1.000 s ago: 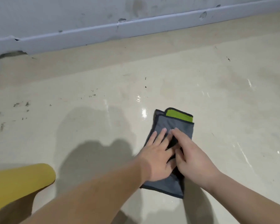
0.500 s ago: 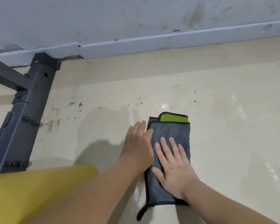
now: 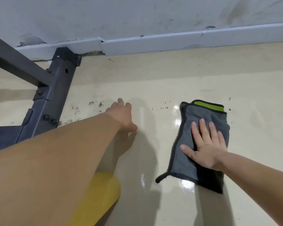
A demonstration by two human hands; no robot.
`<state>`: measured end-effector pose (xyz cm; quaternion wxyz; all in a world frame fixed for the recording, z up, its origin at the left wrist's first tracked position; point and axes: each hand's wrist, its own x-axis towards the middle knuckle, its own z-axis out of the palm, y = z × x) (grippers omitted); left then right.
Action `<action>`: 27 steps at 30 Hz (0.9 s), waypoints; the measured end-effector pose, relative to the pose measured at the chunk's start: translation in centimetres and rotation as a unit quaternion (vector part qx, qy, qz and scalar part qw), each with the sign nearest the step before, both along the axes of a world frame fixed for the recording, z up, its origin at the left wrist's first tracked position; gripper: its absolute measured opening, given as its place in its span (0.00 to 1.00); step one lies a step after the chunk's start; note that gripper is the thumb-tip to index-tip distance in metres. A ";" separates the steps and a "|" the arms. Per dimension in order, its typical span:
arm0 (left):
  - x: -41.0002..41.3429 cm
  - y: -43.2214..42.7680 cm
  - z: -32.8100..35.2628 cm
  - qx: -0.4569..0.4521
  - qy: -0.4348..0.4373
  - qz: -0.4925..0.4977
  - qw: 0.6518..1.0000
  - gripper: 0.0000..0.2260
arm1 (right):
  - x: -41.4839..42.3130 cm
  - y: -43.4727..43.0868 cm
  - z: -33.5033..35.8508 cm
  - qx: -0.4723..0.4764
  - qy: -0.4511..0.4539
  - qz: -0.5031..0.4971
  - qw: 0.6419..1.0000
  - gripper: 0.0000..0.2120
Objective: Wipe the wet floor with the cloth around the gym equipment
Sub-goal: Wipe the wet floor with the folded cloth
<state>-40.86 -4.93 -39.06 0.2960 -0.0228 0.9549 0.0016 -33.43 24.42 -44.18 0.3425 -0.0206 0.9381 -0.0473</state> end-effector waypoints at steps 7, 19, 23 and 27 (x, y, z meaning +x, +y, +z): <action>-3.2 -5.7 -0.4 -0.108 -0.031 0.106 0.988 0.65 | -3.0 -3.8 -0.7 0.012 0.006 -0.122 0.992 0.46; -1.3 -8.6 -4.3 -0.014 -0.040 0.195 0.980 0.67 | -18.7 -6.7 0.7 0.045 0.031 -0.185 0.981 0.49; -1.7 -8.7 -4.4 -0.005 -0.047 0.189 0.981 0.66 | -21.3 -12.4 -0.1 0.022 0.083 -0.173 0.981 0.49; -1.7 -8.7 -4.4 0.008 -0.052 0.197 0.979 0.64 | -17.3 -17.2 -1.4 -0.037 0.096 0.087 0.991 0.45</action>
